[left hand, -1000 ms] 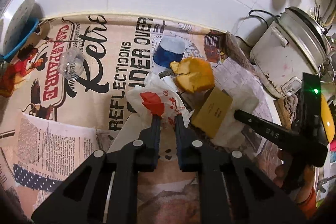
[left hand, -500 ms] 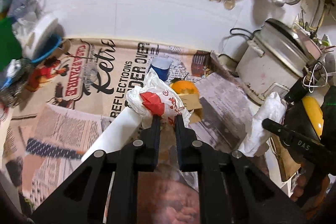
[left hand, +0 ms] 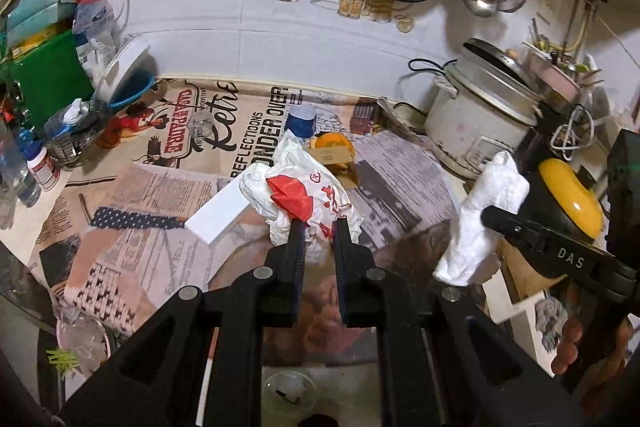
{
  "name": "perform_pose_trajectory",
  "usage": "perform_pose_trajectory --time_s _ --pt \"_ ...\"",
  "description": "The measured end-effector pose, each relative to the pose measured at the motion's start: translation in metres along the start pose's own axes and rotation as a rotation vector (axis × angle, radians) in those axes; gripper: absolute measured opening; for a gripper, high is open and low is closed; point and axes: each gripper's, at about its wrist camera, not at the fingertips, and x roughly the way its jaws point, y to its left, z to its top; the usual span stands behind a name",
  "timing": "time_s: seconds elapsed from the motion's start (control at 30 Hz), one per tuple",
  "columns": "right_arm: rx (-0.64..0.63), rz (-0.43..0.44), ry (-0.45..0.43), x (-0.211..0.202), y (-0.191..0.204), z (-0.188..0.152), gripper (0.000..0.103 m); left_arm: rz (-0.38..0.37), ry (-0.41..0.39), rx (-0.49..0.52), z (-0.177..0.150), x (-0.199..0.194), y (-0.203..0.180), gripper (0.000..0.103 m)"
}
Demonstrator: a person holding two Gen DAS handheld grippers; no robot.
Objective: Collect trash
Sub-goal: 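Lift the plastic bag and tissue and carry them down to the bin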
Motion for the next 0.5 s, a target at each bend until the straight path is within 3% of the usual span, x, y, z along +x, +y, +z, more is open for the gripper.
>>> perform_pose_trajectory --time_s 0.3,0.5 --pt "0.051 -0.028 -0.032 -0.020 0.059 -0.057 0.007 -0.072 0.028 0.054 -0.045 -0.045 0.040 0.013" --pt "0.089 -0.021 -0.006 -0.015 0.093 -0.111 0.007 -0.062 0.066 0.099 -0.093 -0.079 0.074 0.013"
